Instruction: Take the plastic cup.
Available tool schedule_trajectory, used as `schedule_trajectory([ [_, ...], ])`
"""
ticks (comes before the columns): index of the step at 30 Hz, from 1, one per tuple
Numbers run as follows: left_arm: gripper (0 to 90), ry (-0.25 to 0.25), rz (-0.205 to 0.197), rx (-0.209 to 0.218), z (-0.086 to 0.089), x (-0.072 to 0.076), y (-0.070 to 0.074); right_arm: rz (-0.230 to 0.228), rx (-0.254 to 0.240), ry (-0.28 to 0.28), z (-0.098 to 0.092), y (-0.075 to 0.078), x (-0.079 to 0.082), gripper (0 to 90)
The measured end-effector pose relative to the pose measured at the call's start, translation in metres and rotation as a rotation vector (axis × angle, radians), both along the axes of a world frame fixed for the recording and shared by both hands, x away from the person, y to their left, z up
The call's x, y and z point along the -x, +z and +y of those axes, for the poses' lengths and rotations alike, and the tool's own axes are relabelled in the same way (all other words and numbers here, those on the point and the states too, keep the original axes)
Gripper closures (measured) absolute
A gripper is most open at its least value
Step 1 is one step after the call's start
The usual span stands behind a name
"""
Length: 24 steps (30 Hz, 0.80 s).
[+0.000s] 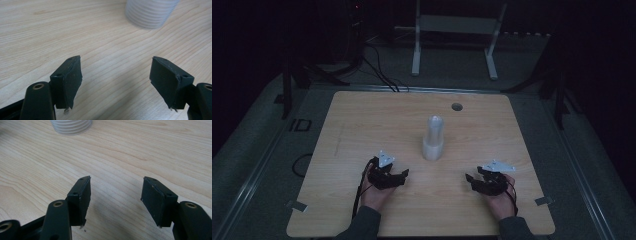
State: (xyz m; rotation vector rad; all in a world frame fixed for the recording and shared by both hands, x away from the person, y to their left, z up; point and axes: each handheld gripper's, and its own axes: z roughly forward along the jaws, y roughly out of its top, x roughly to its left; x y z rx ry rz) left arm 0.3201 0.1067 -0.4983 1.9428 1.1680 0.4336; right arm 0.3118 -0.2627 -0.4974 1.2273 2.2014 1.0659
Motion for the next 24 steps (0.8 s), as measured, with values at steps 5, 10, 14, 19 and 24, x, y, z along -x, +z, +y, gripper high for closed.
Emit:
schedule_trajectory([
  [5, 25.5, -0.018, -0.021, 0.015, 0.000, 0.003, 0.004, -0.003, 0.003, 0.007, 0.001, 0.000, 0.001, 40.4],
  [10, 25.5, -0.030, -0.040, 0.002, -0.003, 0.005, 0.005, -0.010, 0.013, 0.021, 0.006, 0.001, 0.004, 40.4],
  [14, 25.5, -0.046, -0.062, 0.002, -0.006, 0.006, 0.010, -0.017, -0.001, 0.035, 0.008, 0.004, 0.004, 40.2],
  [19, 25.5, -0.066, -0.082, 0.000, -0.009, 0.005, 0.020, -0.036, -0.011, 0.064, 0.012, 0.019, 0.005, 40.0],
  [24, 24.6, -0.077, -0.109, 0.020, -0.011, 0.001, 0.030, -0.080, -0.023, 0.093, 0.017, 0.041, 0.004, 39.4],
])
